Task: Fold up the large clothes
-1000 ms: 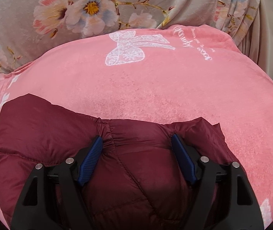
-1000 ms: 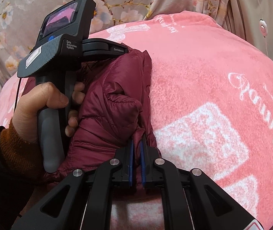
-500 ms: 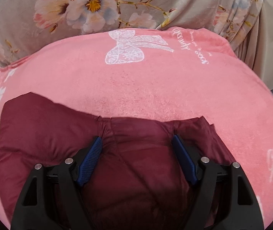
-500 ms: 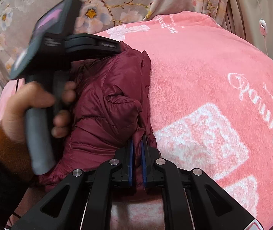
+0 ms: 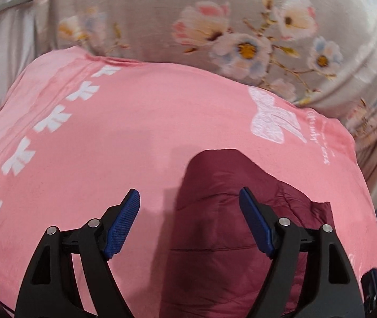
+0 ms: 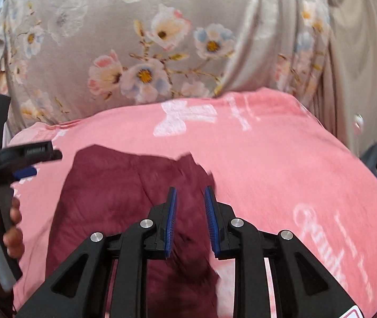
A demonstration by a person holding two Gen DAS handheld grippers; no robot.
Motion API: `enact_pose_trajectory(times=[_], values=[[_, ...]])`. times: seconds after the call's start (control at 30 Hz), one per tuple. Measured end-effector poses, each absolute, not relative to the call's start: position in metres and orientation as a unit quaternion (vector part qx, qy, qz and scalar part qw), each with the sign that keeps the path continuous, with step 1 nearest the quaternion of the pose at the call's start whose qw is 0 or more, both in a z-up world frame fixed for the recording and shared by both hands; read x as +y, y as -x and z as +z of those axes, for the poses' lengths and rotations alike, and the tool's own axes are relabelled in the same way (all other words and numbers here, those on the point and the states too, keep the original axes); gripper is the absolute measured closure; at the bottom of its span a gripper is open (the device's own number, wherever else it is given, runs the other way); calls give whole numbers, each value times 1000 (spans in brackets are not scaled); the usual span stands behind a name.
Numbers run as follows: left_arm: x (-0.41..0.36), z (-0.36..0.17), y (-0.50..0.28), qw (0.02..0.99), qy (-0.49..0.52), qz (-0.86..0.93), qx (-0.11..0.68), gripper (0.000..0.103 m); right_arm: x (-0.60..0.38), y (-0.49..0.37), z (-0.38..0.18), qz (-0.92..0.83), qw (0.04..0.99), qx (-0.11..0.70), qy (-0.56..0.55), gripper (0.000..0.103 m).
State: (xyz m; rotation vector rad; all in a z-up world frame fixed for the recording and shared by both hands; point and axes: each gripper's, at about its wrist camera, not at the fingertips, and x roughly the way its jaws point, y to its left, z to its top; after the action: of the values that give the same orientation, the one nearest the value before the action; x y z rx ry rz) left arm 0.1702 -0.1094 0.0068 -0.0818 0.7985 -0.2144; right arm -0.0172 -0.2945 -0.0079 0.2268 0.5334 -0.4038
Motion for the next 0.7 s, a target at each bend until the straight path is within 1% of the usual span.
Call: enact_pose_trajectory(times=[0.2,0.37,0.43,0.5,0.7], values=[[-130,-21,-178,902,46,-85,421,28,-297,-47,-13,-173,942,264,-110,80],[-149,-48,-181,896,34,-84,435,28,-307,-80,-50,-190,927,310,-95,80],[-154,-55,-182,898,27,-86,431,26,-315,-84,-70,-193,919,328,-105,82],[-159,-61,-182,900,20,-87,426,20,-316,-81,-81,-194,919,327,-104,84],[-173,-74,-181,911,-7,-84,403,16,-308,-78,-94,-209,920,320,-86,84]])
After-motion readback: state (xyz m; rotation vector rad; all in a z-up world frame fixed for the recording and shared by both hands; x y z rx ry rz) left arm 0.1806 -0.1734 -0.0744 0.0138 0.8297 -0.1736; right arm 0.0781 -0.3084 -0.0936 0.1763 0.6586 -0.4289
